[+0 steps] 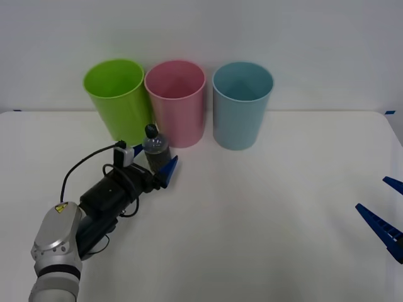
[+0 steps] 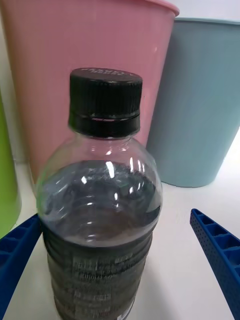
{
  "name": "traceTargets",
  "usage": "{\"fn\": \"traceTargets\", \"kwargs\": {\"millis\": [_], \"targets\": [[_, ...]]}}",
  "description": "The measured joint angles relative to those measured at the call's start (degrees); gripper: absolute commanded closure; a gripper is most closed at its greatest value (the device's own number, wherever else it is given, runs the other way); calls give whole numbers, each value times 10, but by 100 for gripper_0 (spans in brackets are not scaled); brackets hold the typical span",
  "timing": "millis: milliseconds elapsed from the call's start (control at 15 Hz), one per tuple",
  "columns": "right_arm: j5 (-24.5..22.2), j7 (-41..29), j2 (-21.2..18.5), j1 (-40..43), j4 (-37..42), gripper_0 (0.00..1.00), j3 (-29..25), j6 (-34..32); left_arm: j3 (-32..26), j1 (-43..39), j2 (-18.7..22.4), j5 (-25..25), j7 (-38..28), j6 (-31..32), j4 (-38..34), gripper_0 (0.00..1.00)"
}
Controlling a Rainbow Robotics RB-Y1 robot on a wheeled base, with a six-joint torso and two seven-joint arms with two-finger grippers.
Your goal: Grasp the object on the table and drop it into the matching bin: aluminum can to the light blue bin, PET bottle to the pink bin.
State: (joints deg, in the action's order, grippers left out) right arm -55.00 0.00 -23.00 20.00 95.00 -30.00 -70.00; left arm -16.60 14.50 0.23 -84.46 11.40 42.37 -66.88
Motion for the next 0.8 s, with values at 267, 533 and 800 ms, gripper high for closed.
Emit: {"fn": "traceTargets", "kwargs": {"millis": [267, 533, 800], "targets": [[0, 0, 0, 0, 0, 0, 0, 0, -6, 27, -3, -8, 7, -9, 29, 0], [0, 0, 0, 0, 0, 0, 0, 0, -6, 29, -3, -6, 10, -10, 32, 35], [0, 0, 0, 0, 0, 0, 0, 0, -6, 28, -3, -5, 17, -9, 32, 100]]}}
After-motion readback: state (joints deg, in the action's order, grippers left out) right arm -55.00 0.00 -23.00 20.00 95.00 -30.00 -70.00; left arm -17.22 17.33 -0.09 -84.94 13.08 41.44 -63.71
